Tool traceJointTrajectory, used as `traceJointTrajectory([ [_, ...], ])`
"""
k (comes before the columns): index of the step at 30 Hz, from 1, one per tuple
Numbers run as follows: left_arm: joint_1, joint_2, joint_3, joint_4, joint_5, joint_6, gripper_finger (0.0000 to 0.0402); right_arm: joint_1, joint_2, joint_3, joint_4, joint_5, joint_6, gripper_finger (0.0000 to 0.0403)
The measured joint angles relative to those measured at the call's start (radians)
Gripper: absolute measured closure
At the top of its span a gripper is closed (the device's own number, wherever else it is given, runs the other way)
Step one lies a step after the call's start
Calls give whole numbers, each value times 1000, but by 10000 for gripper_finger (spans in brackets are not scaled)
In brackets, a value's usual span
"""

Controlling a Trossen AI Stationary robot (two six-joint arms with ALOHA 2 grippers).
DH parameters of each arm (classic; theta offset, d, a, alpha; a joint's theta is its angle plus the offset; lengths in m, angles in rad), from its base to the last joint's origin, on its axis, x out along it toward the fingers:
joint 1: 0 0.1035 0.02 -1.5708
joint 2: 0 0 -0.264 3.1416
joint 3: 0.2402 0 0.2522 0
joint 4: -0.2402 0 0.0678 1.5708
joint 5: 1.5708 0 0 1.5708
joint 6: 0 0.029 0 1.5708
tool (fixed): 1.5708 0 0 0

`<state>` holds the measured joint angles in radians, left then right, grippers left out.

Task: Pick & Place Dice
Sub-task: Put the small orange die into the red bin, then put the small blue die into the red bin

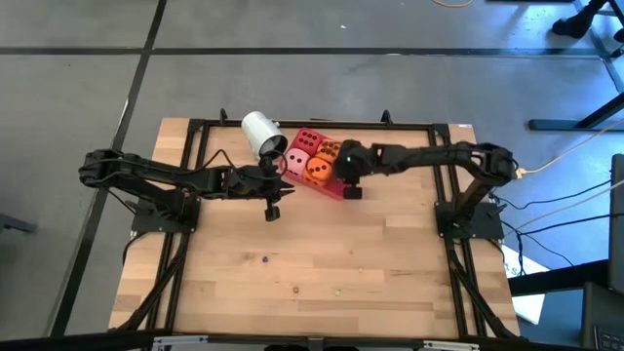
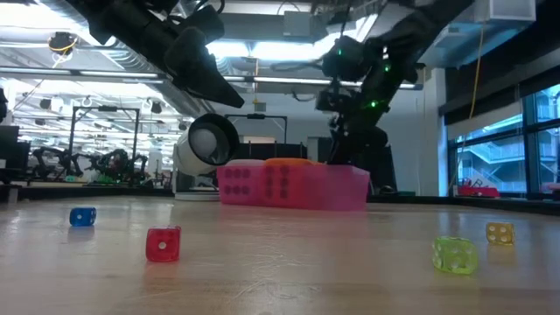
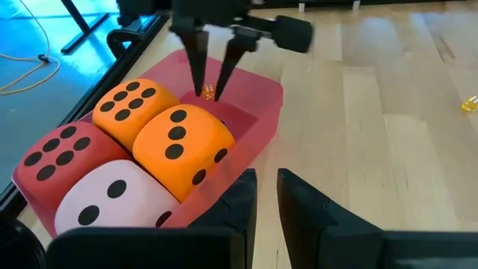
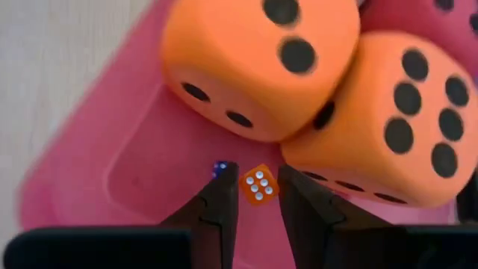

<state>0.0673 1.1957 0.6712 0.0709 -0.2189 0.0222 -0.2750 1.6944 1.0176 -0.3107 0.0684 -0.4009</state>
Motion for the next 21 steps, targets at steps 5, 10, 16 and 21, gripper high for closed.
traceJointTrajectory([
  [5,0,0,0,0,0,3,352,-84,12,1,0,-59,-26,312],
  [10,0,0,0,0,0,3,354,-124,12,1,-29,-66,-77,301],
  [16,0,0,0,0,0,3,355,-146,12,1,-52,-71,-82,290],
  [21,0,0,0,0,0,3,352,-145,12,1,-49,-70,-82,289],
])
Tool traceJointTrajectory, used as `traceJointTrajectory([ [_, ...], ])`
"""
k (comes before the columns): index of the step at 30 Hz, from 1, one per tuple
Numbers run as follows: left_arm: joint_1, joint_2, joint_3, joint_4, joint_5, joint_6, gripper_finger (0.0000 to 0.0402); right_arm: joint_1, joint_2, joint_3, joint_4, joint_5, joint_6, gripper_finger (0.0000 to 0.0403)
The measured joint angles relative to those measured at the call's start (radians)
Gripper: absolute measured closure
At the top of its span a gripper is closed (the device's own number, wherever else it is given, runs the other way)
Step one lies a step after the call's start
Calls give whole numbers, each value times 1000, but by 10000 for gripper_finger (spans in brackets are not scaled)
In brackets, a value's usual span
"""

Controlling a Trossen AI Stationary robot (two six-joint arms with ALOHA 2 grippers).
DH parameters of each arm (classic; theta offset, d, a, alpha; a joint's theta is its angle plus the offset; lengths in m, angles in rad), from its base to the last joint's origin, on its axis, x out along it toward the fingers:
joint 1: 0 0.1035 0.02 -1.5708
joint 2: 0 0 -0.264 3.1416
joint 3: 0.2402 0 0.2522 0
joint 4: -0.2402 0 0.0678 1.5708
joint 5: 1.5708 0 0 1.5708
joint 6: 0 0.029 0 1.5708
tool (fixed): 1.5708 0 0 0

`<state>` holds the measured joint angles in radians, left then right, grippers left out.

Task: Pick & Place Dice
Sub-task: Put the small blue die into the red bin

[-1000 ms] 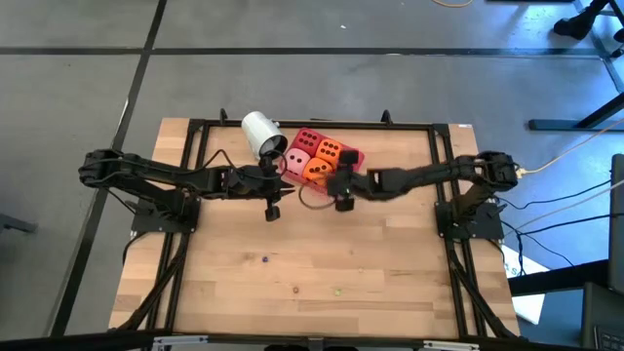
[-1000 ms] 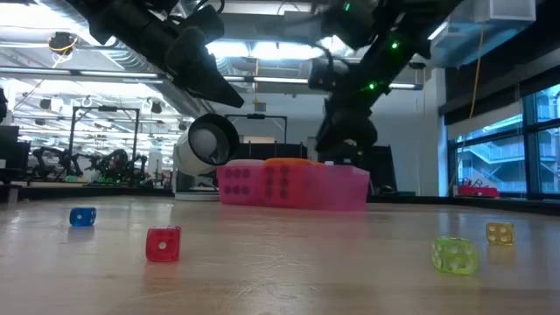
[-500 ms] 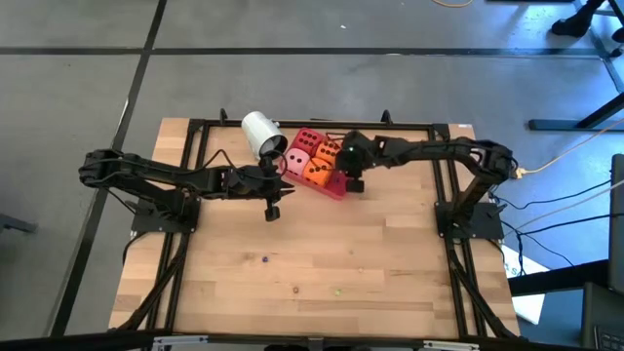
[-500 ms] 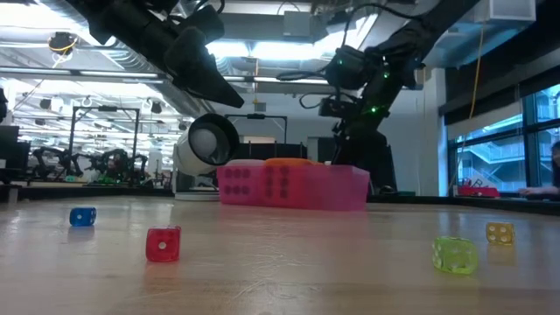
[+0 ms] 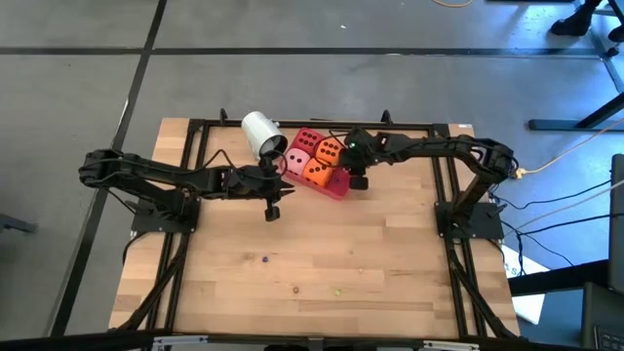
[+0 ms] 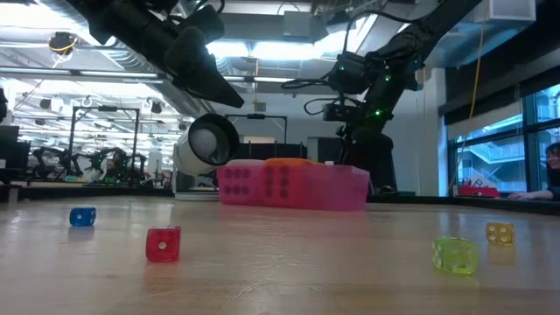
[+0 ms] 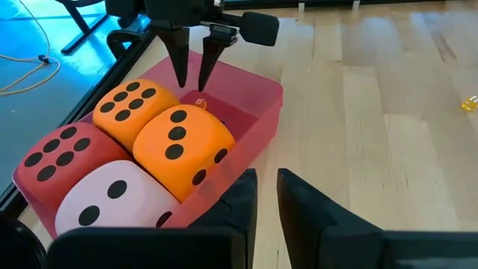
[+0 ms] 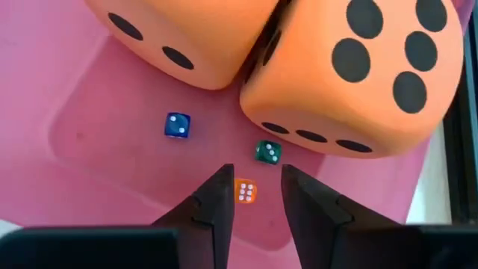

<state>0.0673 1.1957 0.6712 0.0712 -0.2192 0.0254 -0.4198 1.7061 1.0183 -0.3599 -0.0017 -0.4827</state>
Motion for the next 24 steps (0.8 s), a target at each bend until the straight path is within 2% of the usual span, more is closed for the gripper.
traceJointTrajectory([
  [5,0,0,0,0,0,0,355,6,0,0,15,30,-2,289],
  [11,0,0,0,0,0,0,352,66,-6,1,28,251,-19,289],
  [13,0,0,0,0,0,-1,354,93,-16,1,15,295,-23,289],
  [17,0,1,0,0,2,-5,355,164,-38,3,13,301,-23,289],
  [20,-1,11,0,-3,41,-11,351,221,-54,32,-17,301,-18,289],
  [24,-2,42,0,5,60,11,345,290,-63,120,-91,299,83,289],
])
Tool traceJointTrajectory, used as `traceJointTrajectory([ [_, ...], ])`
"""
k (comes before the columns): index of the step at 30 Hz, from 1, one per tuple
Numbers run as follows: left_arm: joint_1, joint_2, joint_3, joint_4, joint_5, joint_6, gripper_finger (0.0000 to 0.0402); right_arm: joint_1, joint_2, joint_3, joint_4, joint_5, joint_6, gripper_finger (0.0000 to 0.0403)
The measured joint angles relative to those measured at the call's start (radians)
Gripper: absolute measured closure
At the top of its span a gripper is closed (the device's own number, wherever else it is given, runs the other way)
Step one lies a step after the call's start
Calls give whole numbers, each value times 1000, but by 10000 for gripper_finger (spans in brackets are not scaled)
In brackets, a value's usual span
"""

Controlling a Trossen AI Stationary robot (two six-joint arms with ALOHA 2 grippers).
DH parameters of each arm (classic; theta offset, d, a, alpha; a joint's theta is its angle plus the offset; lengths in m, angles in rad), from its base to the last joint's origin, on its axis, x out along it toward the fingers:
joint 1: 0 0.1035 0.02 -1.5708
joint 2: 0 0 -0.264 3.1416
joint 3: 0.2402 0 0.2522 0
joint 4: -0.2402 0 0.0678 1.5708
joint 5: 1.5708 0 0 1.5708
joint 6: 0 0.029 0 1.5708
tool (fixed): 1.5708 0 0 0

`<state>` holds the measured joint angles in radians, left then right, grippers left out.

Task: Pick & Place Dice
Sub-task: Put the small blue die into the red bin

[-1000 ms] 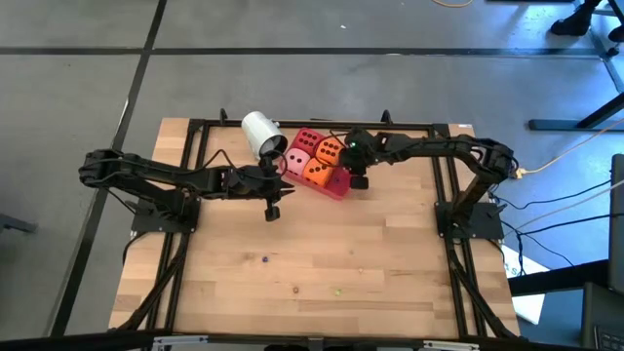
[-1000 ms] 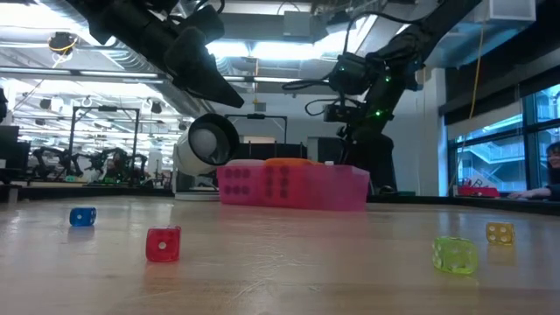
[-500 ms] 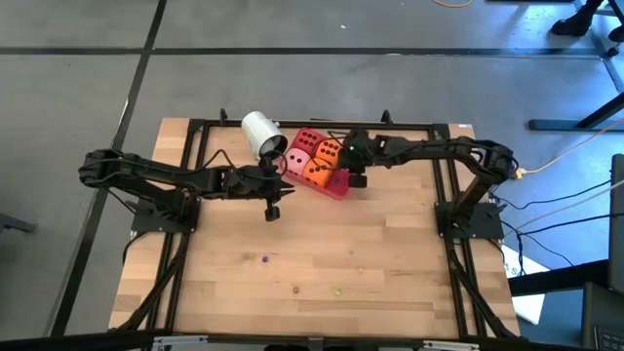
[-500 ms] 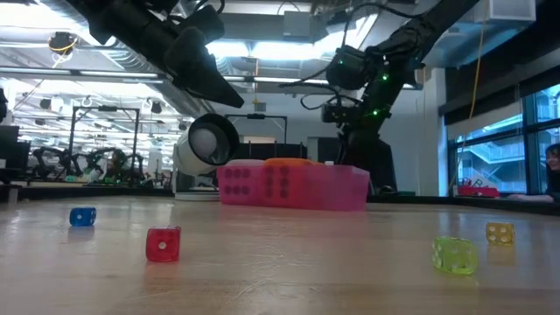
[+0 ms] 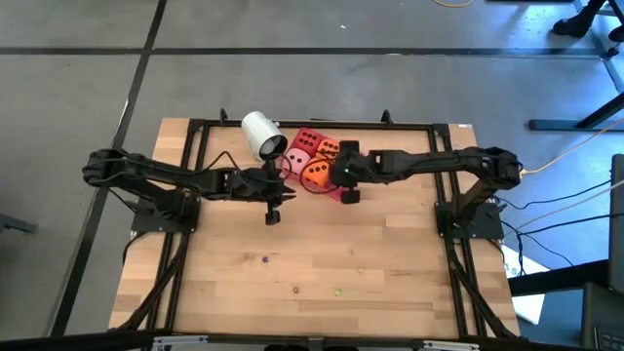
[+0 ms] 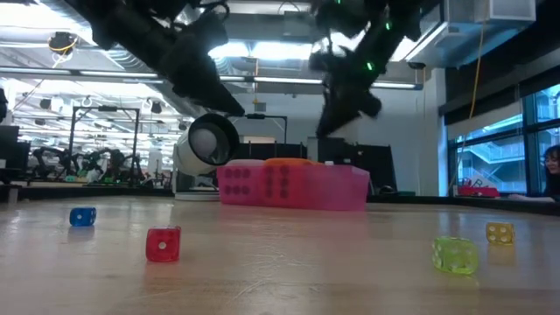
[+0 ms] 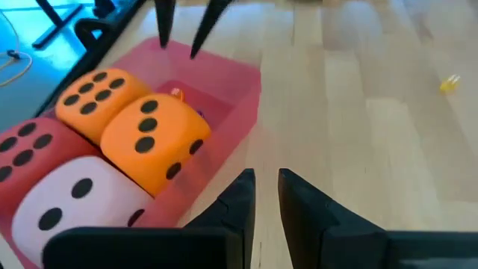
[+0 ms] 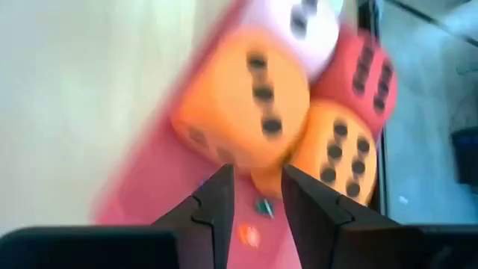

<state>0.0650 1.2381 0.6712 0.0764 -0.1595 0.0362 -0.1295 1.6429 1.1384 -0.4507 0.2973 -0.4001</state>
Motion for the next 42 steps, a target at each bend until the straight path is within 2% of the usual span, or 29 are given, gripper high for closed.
traceJointTrajectory([
  [4,0,39,0,-4,4,9,331,50,0,64,-57,-83,133,289],
  [8,-12,69,0,-2,10,29,312,94,0,79,-122,-197,200,289],
  [14,-32,80,0,12,3,40,280,209,1,77,-234,-246,343,289],
  [17,-47,80,0,-7,15,23,269,256,0,46,-220,-252,314,289],
  [22,-88,80,0,-77,77,-21,263,292,1,-68,-141,-345,288,289],
  [29,-203,80,0,-194,153,-172,263,274,1,-170,-36,-332,239,289],
  [36,-373,80,0,-279,149,-384,270,231,1,-170,4,-339,249,289],
  [42,-497,80,0,-304,60,-467,278,201,1,-170,36,-339,152,289],
])
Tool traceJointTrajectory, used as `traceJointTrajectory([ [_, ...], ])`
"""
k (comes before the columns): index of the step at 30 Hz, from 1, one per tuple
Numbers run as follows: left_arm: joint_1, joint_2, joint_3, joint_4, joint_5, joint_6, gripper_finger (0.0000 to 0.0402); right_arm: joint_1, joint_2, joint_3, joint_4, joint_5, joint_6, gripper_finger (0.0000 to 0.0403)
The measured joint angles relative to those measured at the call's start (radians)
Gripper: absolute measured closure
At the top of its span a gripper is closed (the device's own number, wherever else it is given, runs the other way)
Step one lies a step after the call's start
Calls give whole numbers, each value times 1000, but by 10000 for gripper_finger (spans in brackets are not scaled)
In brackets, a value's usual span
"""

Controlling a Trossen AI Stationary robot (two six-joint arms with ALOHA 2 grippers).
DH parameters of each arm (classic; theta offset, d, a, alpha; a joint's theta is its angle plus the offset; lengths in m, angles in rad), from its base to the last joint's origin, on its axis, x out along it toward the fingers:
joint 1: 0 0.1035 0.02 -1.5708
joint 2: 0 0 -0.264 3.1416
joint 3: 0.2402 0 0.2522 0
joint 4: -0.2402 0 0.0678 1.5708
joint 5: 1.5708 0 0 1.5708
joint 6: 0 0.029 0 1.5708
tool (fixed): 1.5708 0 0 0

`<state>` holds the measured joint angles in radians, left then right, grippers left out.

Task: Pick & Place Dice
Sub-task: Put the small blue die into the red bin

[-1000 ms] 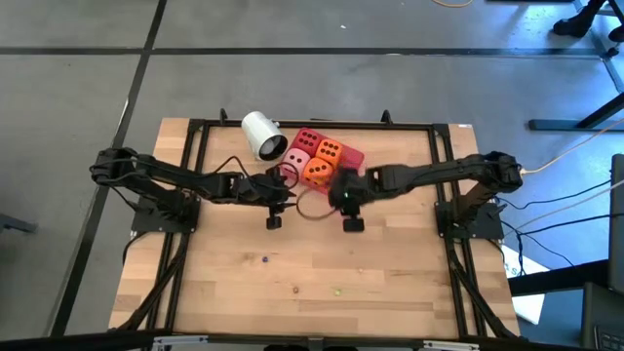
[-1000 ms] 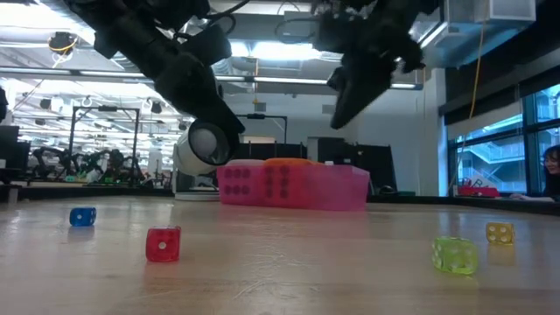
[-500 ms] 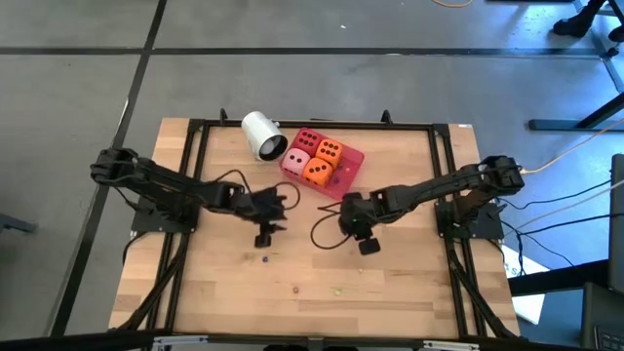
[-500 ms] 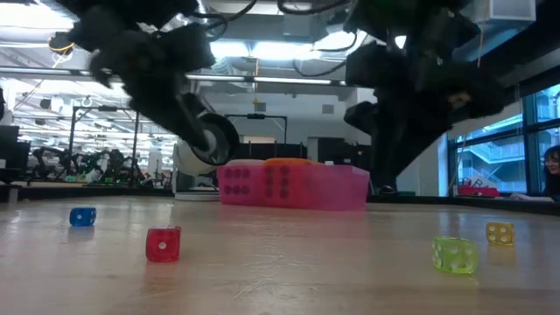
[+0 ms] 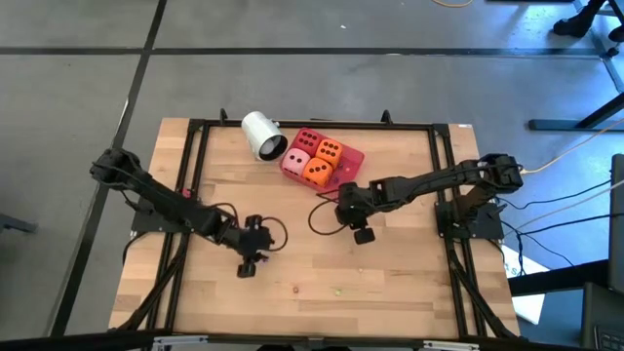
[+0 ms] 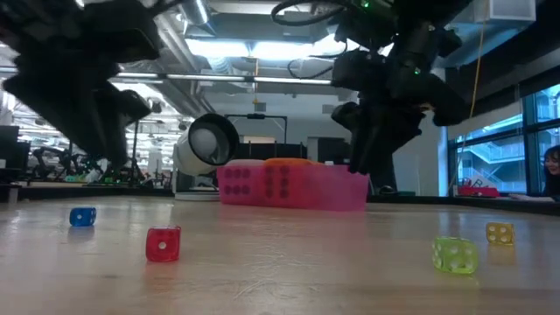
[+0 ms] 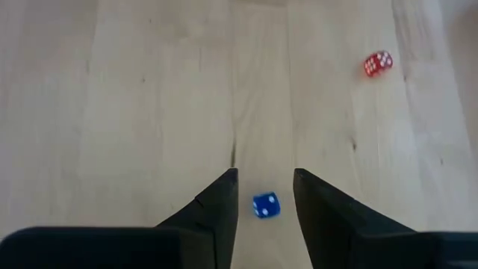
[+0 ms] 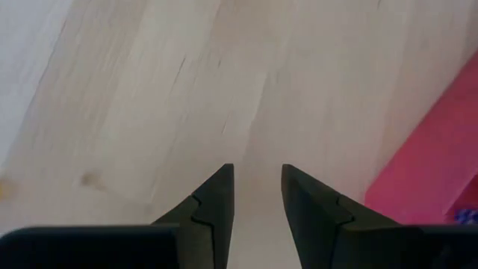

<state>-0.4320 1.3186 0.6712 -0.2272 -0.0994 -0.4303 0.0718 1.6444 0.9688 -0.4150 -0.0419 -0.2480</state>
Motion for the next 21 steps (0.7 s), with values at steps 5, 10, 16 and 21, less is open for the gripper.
traceJointTrajectory([
  [5,-66,1,0,-3,-85,-13,283,-25,0,0,74,-4,-113,289],
  [10,-92,40,0,-7,-112,-56,284,-48,0,0,135,-4,-213,289],
  [16,-92,122,0,17,-95,-72,284,-71,0,1,207,-37,-314,289],
  [21,-92,175,0,64,-55,-90,284,-91,0,2,255,-105,-341,288],
])
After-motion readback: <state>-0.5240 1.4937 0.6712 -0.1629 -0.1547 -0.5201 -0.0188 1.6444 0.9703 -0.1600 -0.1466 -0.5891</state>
